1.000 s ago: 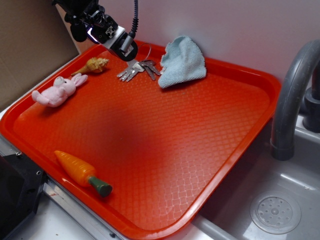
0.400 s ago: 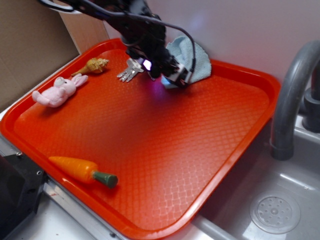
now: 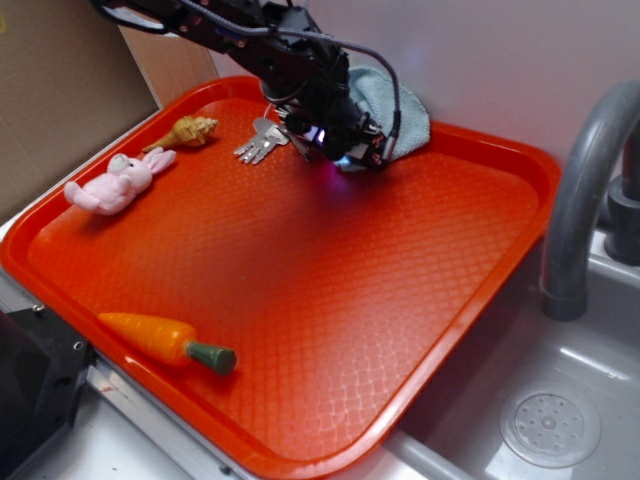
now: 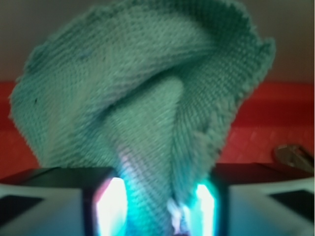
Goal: Grab the blue cloth.
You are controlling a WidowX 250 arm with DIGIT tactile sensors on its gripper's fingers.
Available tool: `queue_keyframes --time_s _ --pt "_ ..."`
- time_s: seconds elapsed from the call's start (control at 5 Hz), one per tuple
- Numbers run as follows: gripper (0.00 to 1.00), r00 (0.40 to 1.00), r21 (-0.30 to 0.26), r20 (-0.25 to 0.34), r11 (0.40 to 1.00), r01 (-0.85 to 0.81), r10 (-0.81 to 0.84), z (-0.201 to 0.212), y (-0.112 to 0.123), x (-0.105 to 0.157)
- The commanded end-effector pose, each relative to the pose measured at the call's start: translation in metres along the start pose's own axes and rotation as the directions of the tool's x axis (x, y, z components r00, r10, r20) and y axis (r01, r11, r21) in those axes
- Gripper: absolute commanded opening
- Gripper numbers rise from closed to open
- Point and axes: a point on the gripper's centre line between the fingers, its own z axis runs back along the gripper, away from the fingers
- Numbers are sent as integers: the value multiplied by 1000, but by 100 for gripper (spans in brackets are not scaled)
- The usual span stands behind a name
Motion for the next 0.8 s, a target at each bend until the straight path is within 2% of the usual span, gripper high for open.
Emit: queue_keyframes --time_s 0.0,0.2,0.4,0.6 --pt "0 1000 -29 -19 999 -18 17 2 1 11" --pt "0 1000 -51 -16 999 -11 10 7 -1 8" --pt "0 1000 -105 2 994 4 -4 37 2 2" --pt "0 998 -220 64 975 12 2 103 16 -22"
